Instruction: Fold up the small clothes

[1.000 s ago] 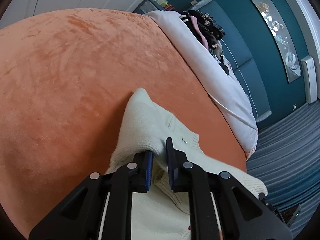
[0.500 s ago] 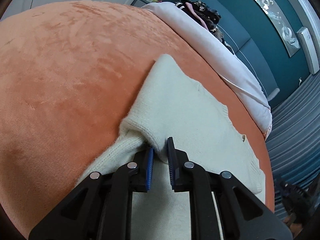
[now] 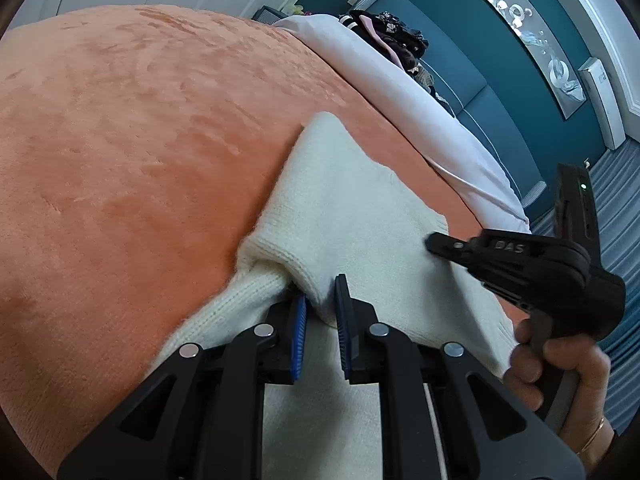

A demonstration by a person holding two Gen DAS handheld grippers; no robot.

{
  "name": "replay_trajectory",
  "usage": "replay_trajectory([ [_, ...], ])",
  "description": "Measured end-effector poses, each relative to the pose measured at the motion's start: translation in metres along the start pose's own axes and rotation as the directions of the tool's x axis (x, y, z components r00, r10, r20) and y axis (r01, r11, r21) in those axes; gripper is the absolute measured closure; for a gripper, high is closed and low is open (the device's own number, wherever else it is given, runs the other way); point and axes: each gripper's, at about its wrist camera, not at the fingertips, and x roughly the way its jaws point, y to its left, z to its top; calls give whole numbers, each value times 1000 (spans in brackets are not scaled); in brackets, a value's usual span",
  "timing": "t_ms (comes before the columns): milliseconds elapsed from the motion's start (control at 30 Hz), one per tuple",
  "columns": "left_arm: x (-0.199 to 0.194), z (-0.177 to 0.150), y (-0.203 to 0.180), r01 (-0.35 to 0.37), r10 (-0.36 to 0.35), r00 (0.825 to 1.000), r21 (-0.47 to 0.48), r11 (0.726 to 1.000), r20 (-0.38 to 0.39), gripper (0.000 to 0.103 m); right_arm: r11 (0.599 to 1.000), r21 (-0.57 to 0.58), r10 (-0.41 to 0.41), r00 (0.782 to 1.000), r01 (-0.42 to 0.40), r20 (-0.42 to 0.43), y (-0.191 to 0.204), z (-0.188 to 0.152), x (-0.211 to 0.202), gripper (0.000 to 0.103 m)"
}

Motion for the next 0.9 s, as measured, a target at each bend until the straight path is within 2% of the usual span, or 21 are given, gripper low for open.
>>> replay_trajectory([
  [33,0,0,0,2,-2,1000,0,1000,2,89,999,35,-32,999,31,43,-16,1,-18,92],
  [100,0,0,0,2,-2,1000,1,1000,4,89,993,114,-32,991,17,128,-55,-12,-61,76],
  [133,0,-1,0,1,-1,1000,3,1000,6,89,987,160,-55,986,29,160,-80,-25,-80,63],
  [167,0,-1,-1,0,0,1000,5,1000,7,89,978,198,-105,979,69,177,-102,-38,-96,55],
  [233,0,-2,-2,-4,4,1000,10,1000,11,89,943,271,-243,956,193,164,-149,-71,-120,52],
  [267,-1,-3,-2,-6,6,1000,12,1000,12,89,923,316,-274,952,220,137,-170,-85,-125,52],
  [333,-1,-3,-3,-11,11,1000,16,1000,13,89,898,406,-224,971,172,83,-203,-107,-125,52],
  [400,-1,-3,-5,-16,16,1000,17,1000,12,89,898,422,-167,983,122,71,-210,-115,-117,52],
  [433,-1,-3,-5,-18,18,1000,18,1000,12,89,908,402,-163,984,118,78,-207,-114,-114,52],
  [467,-1,-3,-6,-19,19,1000,18,1000,11,89,919,377,-160,984,120,78,-199,-112,-111,61],
  [500,-1,-3,-6,-21,21,1000,18,1000,10,89,932,352,-123,989,87,82,-192,-107,-108,91],
  [533,-1,-3,-6,-23,22,1000,18,1000,10,89,938,335,-124,989,89,85,-185,-101,-109,93],
  [600,0,-2,-7,-27,27,1000,21,999,9,89,947,320,-102,977,37,189,-175,-96,-135,99],
  [667,0,-2,-7,-31,31,999,24,999,9,89,942,336,-107,959,13,263,-180,-96,-156,100],
  [700,0,-2,-8,-32,32,999,26,999,9,89,937,348,-109,958,10,266,-187,-98,-157,100],
  [733,1,-2,-8,-34,34,999,28,999,8,89,931,363,-119,966,29,228,-194,-103,-147,100],
  [800,2,-2,-9,-43,43,999,33,999,6,89,923,374,-128,989,92,71,-209,-116,-103,101],
  [833,2,-1,-10,-50,50,999,36,998,3,88,927,365,-127,988,87,85,-209,-121,-97,101],
  [900,3,1,-14,-71,71,997,47,996,-6,88,916,393,-127,987,80,96,-206,-116,-114,100],
])
